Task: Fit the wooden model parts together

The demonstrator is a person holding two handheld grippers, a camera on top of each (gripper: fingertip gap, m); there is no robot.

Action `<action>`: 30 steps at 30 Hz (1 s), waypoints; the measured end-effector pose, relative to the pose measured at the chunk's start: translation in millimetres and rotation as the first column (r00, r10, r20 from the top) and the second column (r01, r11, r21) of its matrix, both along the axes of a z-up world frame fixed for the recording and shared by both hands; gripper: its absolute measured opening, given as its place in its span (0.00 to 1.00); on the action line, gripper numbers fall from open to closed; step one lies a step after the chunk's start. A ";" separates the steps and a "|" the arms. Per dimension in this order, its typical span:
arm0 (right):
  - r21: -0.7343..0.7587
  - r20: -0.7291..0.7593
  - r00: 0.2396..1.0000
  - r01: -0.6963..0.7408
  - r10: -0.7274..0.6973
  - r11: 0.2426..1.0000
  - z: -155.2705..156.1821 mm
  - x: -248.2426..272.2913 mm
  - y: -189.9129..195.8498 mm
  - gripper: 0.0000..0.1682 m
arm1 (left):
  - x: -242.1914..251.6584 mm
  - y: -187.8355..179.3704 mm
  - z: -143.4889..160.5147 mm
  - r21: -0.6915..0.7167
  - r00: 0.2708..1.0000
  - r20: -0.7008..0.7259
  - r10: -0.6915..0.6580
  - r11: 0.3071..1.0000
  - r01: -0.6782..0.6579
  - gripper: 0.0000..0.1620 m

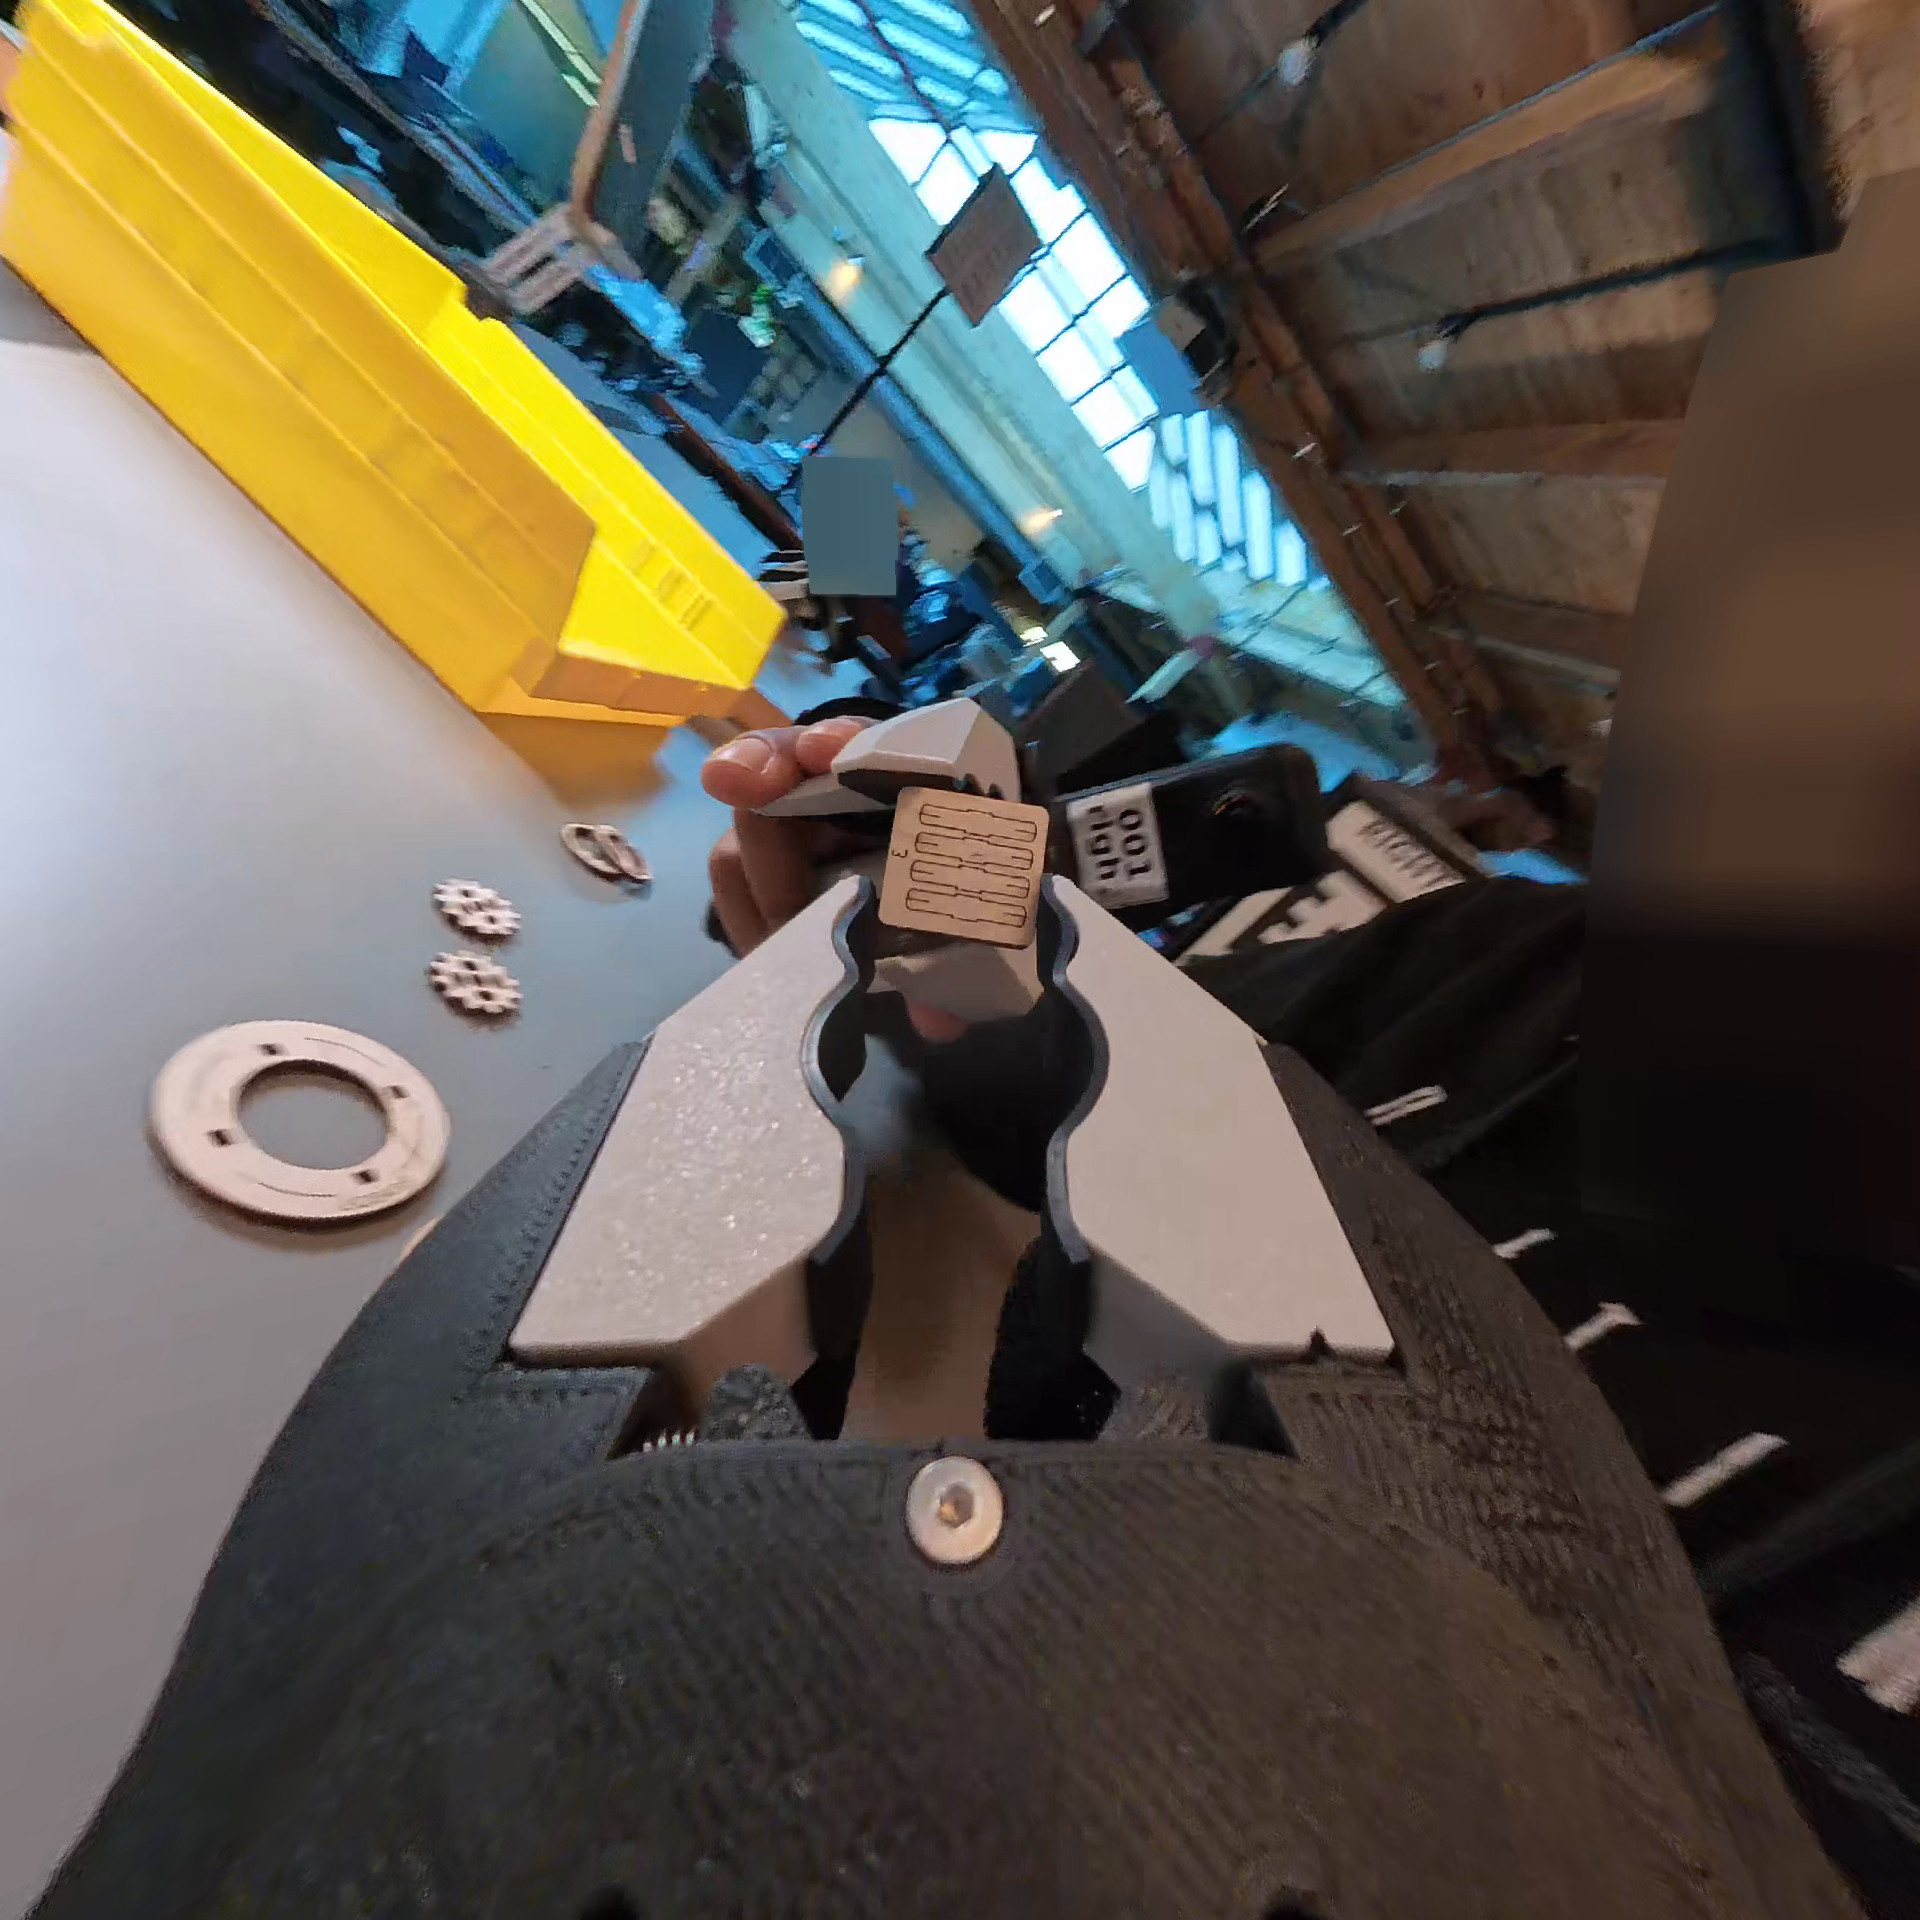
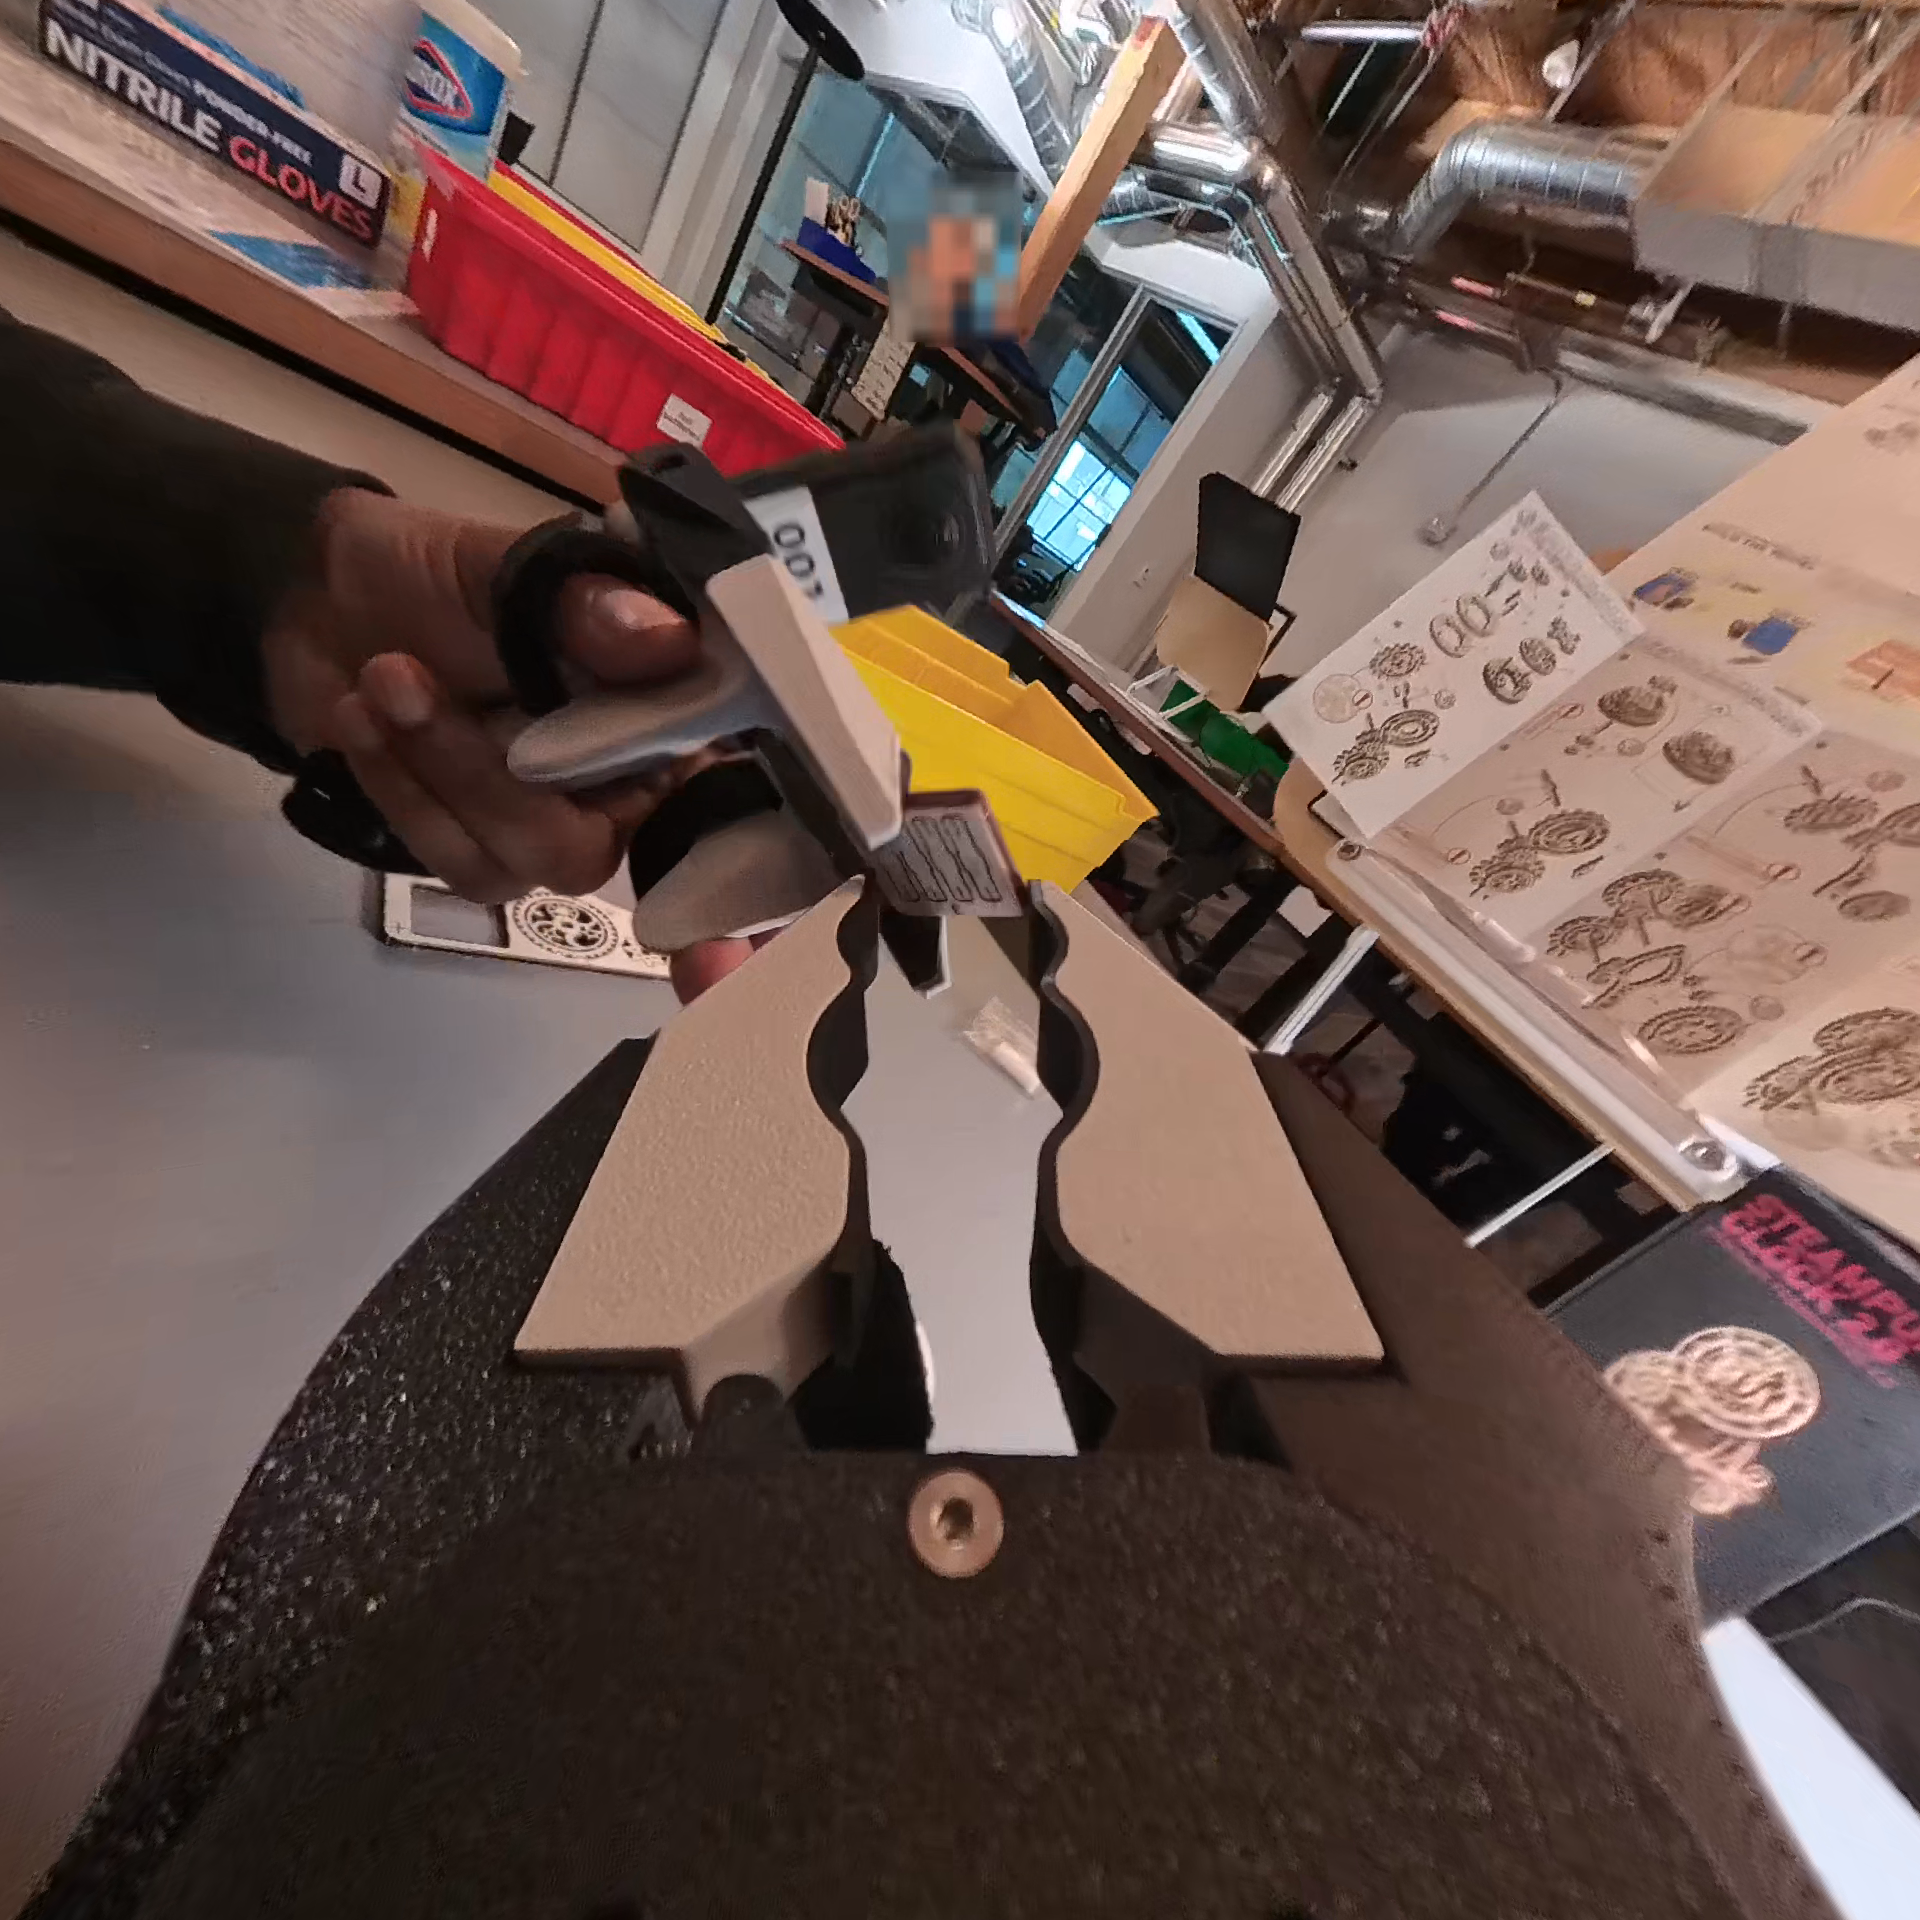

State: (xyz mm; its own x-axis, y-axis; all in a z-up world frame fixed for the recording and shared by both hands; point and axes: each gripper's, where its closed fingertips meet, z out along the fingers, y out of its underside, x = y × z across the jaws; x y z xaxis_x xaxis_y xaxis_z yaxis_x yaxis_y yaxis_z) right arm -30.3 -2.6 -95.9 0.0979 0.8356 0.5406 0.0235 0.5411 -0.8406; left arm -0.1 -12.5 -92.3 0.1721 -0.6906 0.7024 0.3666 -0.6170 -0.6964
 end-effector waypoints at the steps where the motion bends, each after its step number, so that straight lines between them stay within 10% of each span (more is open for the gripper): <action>1: -0.044 0.005 1.000 -0.006 0.006 0.999 -1.6 -0.8 2.4 0.16 | 0.3 2.2 -2.9 0.031 0.997 -0.071 0.037 0.999 -0.035 0.17; 5: -0.414 0.115 0.974 -0.131 0.195 0.901 -27.5 0.8 8.1 0.26 | -12.3 14.7 -11.8 0.250 0.898 -0.351 0.266 0.951 -0.184 0.17; 9: -0.739 0.007 0.936 -0.233 0.353 0.632 -23.0 9.0 14.0 0.25 | -37.8 27.7 -22.3 0.523 0.624 -0.566 0.538 0.820 -0.231 0.17; 14: -0.867 -0.125 0.933 -0.268 0.337 0.419 -11.2 6.2 18.5 0.20 | -35.0 30.0 -27.6 0.728 0.350 -0.621 0.701 0.681 -0.072 0.18; 21: -0.888 -0.148 0.921 -0.285 0.361 0.362 -12.5 3.0 11.5 0.01 | -24.8 28.9 -28.6 0.802 0.214 -0.593 0.777 0.593 0.070 0.18; 25: -0.875 -0.161 0.912 -0.309 0.378 0.373 -8.3 5.1 9.5 0.00 | -22.5 27.9 -27.1 0.803 0.265 -0.583 0.768 0.595 0.042 0.18; 30: -0.876 -0.223 0.880 -0.370 0.420 0.310 0.7 11.9 7.5 0.00 | -19.2 19.0 -4.6 0.604 0.686 -0.457 0.565 0.764 -0.227 0.28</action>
